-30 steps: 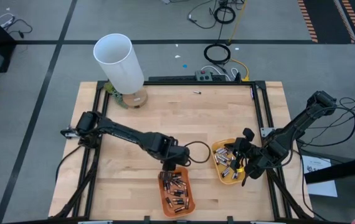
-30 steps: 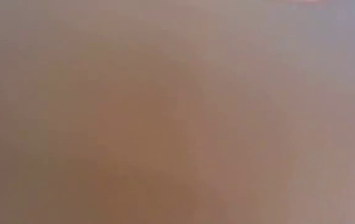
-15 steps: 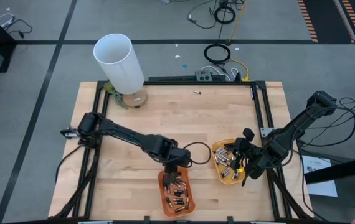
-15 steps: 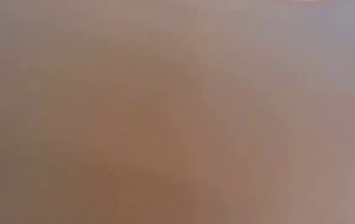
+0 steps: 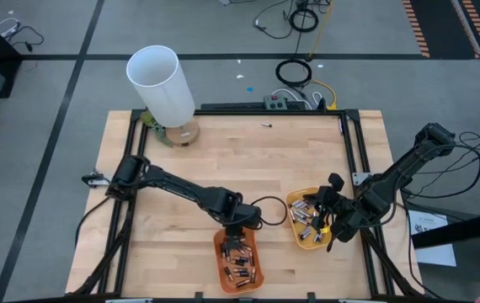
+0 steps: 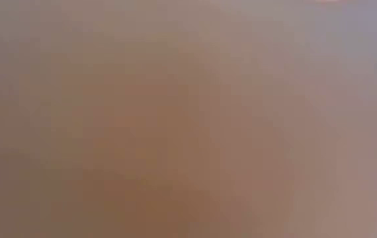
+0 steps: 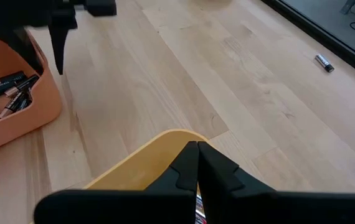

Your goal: Sort batteries

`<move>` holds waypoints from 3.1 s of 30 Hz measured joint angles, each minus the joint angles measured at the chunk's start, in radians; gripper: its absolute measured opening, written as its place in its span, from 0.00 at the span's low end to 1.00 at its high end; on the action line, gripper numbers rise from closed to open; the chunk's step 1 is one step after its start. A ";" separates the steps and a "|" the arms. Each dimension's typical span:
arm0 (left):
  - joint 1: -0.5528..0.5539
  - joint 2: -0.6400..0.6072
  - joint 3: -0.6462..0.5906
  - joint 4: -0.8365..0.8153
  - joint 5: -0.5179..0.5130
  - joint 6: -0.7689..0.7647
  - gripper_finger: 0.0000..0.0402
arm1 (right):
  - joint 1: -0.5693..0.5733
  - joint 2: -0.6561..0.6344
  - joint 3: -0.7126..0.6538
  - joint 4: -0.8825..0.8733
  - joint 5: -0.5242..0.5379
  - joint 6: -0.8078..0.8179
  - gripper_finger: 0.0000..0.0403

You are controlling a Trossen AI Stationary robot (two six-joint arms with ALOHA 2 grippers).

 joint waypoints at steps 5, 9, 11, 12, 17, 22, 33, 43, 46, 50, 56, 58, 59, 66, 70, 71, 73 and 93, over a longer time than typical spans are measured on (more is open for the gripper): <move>0.006 0.029 -0.001 0.016 0.014 0.000 0.25 | 0.000 0.000 0.000 0.000 0.000 0.000 0.00; 0.012 0.049 -0.001 0.016 0.016 0.008 0.25 | 0.000 0.000 0.000 0.000 0.000 0.000 0.00; 0.013 0.049 -0.001 0.000 0.014 0.010 0.25 | 0.000 0.000 0.000 -0.001 0.000 0.000 0.00; 0.012 0.049 -0.001 -0.007 0.004 0.018 0.24 | 0.000 0.000 0.000 -0.001 0.000 0.000 0.00; 0.012 0.049 -0.001 -0.020 -0.028 0.038 0.14 | 0.000 0.000 0.000 -0.002 0.000 0.000 0.00; 0.023 0.047 -0.003 -0.048 -0.055 0.104 0.03 | 0.000 0.000 0.000 -0.002 0.000 0.000 0.00; 0.148 0.045 -0.004 -0.183 -0.057 0.315 0.01 | 0.000 0.000 0.000 -0.001 -0.031 0.001 0.00; 0.361 0.045 -0.006 -0.193 -0.032 0.397 0.01 | 0.001 0.000 0.000 -0.003 -0.030 0.000 0.00; 0.408 0.046 -0.006 -0.192 -0.022 0.409 0.01 | 0.001 0.000 0.000 -0.003 -0.030 -0.002 0.00; 0.451 0.047 -0.007 -0.190 0.019 0.429 0.01 | 0.001 0.000 0.000 -0.004 -0.030 -0.003 0.00; 0.460 0.049 -0.008 -0.189 0.018 0.374 0.08 | 0.001 0.000 0.000 -0.005 -0.030 -0.004 0.00; 0.460 0.054 -0.010 -0.189 0.016 0.371 0.14 | 0.001 0.000 0.000 -0.005 -0.030 -0.004 0.00; 0.458 0.054 -0.011 -0.190 0.015 0.372 0.17 | 0.001 0.000 0.000 -0.005 -0.030 -0.004 0.00; 0.449 0.052 0.011 -0.229 0.019 0.418 0.31 | 0.001 0.000 0.000 -0.005 -0.030 -0.001 0.00; 0.451 0.052 0.064 -0.300 0.019 0.425 0.33 | 0.001 0.000 0.000 -0.004 -0.030 0.000 0.00; 0.450 0.052 0.081 -0.320 0.019 0.429 0.33 | 0.001 0.000 0.000 -0.004 -0.029 0.000 0.00; 0.449 0.051 0.115 -0.364 0.009 0.431 0.33 | 0.001 0.000 0.000 -0.004 -0.030 0.000 0.00; 0.491 -0.376 0.049 -0.322 0.016 0.475 0.34 | -0.314 -0.014 0.071 -0.011 -0.348 -0.490 0.20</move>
